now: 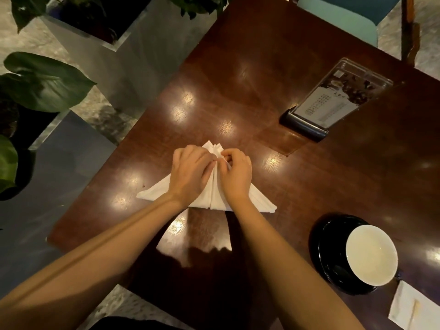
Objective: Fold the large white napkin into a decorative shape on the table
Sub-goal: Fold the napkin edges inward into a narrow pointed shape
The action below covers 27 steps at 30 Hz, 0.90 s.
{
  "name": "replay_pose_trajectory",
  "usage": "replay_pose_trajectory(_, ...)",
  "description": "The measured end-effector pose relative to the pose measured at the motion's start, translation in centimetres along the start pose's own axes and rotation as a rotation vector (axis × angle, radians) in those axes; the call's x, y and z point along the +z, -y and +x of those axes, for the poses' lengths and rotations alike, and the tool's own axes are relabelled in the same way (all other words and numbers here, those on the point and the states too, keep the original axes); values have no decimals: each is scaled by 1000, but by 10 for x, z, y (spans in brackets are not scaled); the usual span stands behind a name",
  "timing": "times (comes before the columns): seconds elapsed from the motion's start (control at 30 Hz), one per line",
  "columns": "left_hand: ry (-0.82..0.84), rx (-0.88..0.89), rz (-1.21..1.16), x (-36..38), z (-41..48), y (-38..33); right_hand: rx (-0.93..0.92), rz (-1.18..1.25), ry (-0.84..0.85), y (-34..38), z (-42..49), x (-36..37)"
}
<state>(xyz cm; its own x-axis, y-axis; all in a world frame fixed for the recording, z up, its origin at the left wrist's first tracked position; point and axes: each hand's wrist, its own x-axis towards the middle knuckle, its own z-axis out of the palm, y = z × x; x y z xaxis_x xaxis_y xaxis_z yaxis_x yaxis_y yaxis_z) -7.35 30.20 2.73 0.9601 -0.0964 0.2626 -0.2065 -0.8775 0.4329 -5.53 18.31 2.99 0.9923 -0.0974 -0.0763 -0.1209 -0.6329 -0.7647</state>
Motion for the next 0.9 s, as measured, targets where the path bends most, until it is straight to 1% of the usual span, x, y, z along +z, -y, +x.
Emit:
replay_pose_trajectory(0.03,56,70,-24,-3,-4,3,52,52,24,2,3,-5)
replay_pose_trajectory(0.1,171,139,-76,-7,-9,7,124,125,101,6,10,-15)
replay_pose_trajectory(0.17,223,169,-57,-6,-13,8,121,152,153,7,10,-24)
replay_pose_trajectory(0.2,230,178,-30,-5,-14,8,69,114,144,7,6,-29)
replay_pose_trajectory(0.3,227,165,-10,-2,-13,8,-223,-136,39,1,-22,-37)
replay_pose_trajectory(0.33,217,158,-23,-1,-12,7,-309,-210,52,-2,-35,-36)
replay_pose_trajectory(0.4,191,127,-61,1,-7,5,-459,-351,138,-10,-59,-31)
replay_pose_trajectory(0.47,189,48,-90,3,0,2,-551,-444,183,-19,-76,-24)
replay_pose_trajectory(0.53,196,-26,-94,6,8,-1,-562,-478,158,-23,-83,-20)
replay_pose_trajectory(0.67,226,-164,-148,10,21,-1,-508,-469,80,-23,-84,-17)
replay_pose_trajectory(0.83,266,-254,-212,15,32,3,-515,-499,95,-23,-92,-13)
replay_pose_trajectory(0.9,262,-249,-215,15,35,4,-547,-509,93,-20,-91,-10)
